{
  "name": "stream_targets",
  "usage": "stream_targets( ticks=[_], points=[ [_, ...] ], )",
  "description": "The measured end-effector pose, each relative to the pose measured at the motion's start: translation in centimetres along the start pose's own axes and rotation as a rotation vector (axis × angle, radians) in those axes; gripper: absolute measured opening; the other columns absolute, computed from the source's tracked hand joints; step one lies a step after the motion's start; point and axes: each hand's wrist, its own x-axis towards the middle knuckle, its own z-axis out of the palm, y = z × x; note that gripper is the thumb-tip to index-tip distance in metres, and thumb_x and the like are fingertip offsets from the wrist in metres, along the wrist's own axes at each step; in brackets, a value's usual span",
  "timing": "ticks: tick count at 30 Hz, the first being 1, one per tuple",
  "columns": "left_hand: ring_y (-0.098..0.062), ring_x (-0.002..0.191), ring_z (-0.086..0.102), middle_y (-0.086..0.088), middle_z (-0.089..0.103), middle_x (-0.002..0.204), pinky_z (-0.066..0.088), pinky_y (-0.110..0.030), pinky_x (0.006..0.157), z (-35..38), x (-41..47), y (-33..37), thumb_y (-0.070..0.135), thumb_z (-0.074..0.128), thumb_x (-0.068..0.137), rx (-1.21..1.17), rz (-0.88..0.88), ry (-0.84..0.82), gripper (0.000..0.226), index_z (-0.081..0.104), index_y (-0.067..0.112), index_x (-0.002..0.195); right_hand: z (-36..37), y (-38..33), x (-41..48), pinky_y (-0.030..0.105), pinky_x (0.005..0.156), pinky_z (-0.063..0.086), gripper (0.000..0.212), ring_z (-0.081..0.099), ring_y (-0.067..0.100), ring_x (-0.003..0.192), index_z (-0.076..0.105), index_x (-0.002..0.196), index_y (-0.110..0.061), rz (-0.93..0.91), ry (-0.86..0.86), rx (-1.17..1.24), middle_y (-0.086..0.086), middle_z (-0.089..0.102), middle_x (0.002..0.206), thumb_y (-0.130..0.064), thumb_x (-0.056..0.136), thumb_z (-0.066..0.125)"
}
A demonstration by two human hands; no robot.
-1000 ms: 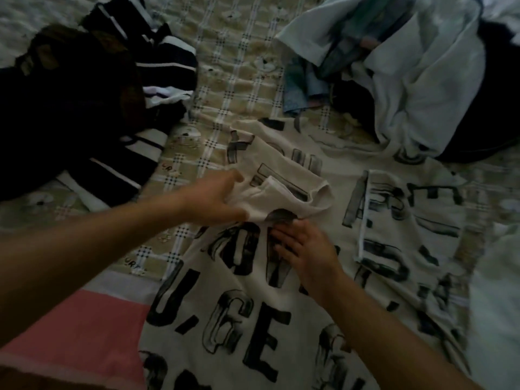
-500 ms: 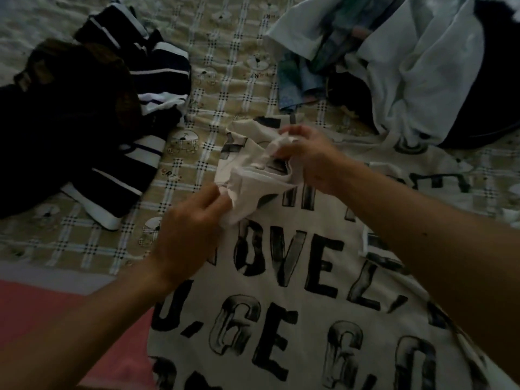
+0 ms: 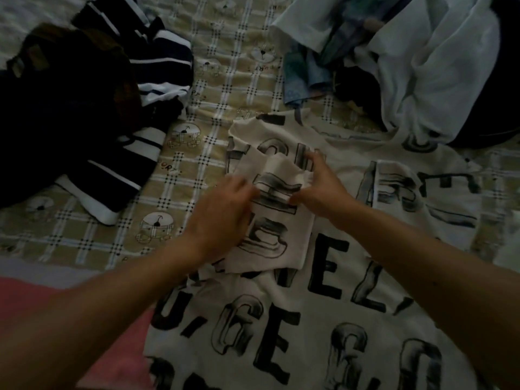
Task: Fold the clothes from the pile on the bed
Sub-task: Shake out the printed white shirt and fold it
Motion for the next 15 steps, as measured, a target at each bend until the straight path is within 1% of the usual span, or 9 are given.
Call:
stream_targets(
  ticks=[2, 4, 6, 8, 10, 11, 12, 13, 15],
  points=[
    [-0.024, 0.117, 0.047, -0.007, 0.050, 0.132, 0.045, -0.040, 0.098, -0.5, 4.8, -1.3, 0.025, 0.048, 0.091, 0.084, 0.019, -0.013, 0.042, 0.048, 0.018, 0.133, -0.8, -0.1, 0.1, 0.034, 0.084, 0.054, 0.091, 0.054, 0.021, 0.110, 0.032, 0.145, -0.026, -0.017, -0.012, -0.042, 0.002, 0.051, 0.126, -0.002, 0.070, 0.078],
    [-0.024, 0.129, 0.041, -0.004, 0.048, 0.139, 0.030, -0.044, 0.110, -1.2, 8.8, -2.1, 0.031, 0.056, 0.090, 0.150, 0.024, -0.166, 0.053, 0.040, 0.025, 0.140, -2.1, 0.1, 0.0, 0.033, 0.083, 0.055, 0.085, 0.054, 0.018, 0.111, 0.033, 0.144, -0.028, -0.047, 0.017, -0.110, -0.004, 0.049, 0.126, -0.003, 0.074, 0.075],
    [-0.019, 0.116, 0.046, 0.000, 0.054, 0.130, 0.030, -0.041, 0.105, -1.9, 11.2, -2.0, 0.035, 0.056, 0.093, 0.201, 0.008, -0.329, 0.039, 0.047, 0.030, 0.131, -4.0, 0.8, -0.2, 0.027, 0.077, 0.054, 0.078, 0.058, 0.014, 0.102, 0.033, 0.144, -0.029, -0.108, 0.079, -0.181, -0.008, 0.054, 0.119, -0.010, 0.080, 0.074],
    [-0.019, 0.101, 0.050, -0.002, 0.059, 0.119, 0.036, -0.036, 0.089, -2.9, 12.5, -2.3, 0.029, 0.051, 0.097, 0.288, -0.008, -0.449, 0.029, 0.052, 0.030, 0.126, -6.7, 1.6, -0.5, 0.022, 0.070, 0.053, 0.068, 0.059, 0.011, 0.088, 0.040, 0.140, -0.028, -0.169, 0.177, -0.249, -0.003, 0.058, 0.105, -0.012, 0.083, 0.072],
    [-0.023, 0.092, 0.055, -0.004, 0.061, 0.105, 0.043, -0.034, 0.081, -4.3, 13.6, -3.1, 0.026, 0.048, 0.098, 0.388, -0.005, -0.449, 0.027, 0.056, 0.027, 0.123, -10.3, 2.8, -0.9, 0.018, 0.070, 0.046, 0.058, 0.055, 0.011, 0.085, 0.048, 0.133, -0.020, -0.236, 0.325, -0.369, 0.003, 0.055, 0.106, -0.012, 0.081, 0.072],
    [-0.025, 0.091, 0.056, -0.005, 0.061, 0.104, 0.047, -0.038, 0.083, -4.8, 14.1, -3.6, 0.028, 0.050, 0.097, 0.422, -0.018, -0.409, 0.027, 0.056, 0.027, 0.123, -12.3, 3.6, -1.1, 0.020, 0.075, 0.044, 0.054, 0.054, 0.013, 0.090, 0.051, 0.128, -0.015, -0.267, 0.411, -0.437, 0.006, 0.053, 0.111, -0.013, 0.079, 0.074],
    [-0.027, 0.097, 0.055, -0.007, 0.060, 0.110, 0.048, -0.042, 0.088, -4.8, 14.7, -4.2, 0.033, 0.055, 0.094, 0.455, -0.031, -0.370, 0.032, 0.054, 0.026, 0.125, -14.4, 4.4, -1.2, 0.024, 0.081, 0.043, 0.055, 0.052, 0.018, 0.099, 0.053, 0.124, -0.012, -0.286, 0.489, -0.511, 0.010, 0.050, 0.116, -0.016, 0.075, 0.077],
    [-0.031, 0.109, 0.051, -0.011, 0.055, 0.123, 0.044, -0.046, 0.096, -4.7, 15.2, -4.5, 0.042, 0.061, 0.089, 0.488, -0.033, -0.342, 0.046, 0.049, 0.026, 0.131, -16.3, 5.3, -1.1, 0.028, 0.087, 0.042, 0.059, 0.050, 0.024, 0.106, 0.052, 0.123, -0.011, -0.278, 0.544, -0.606, 0.013, 0.048, 0.120, -0.021, 0.072, 0.081],
    [-0.034, 0.134, 0.034, -0.011, 0.037, 0.147, 0.033, -0.052, 0.108, -3.8, 16.1, -4.4, 0.057, 0.072, 0.075, 0.444, -0.061, -0.326, 0.087, 0.030, 0.027, 0.146, -19.4, 7.0, -0.6, 0.039, 0.097, 0.040, 0.082, 0.044, 0.032, 0.118, 0.045, 0.132, -0.013, -0.167, 0.526, -0.755, 0.016, 0.044, 0.129, -0.037, 0.064, 0.086]
  ],
)
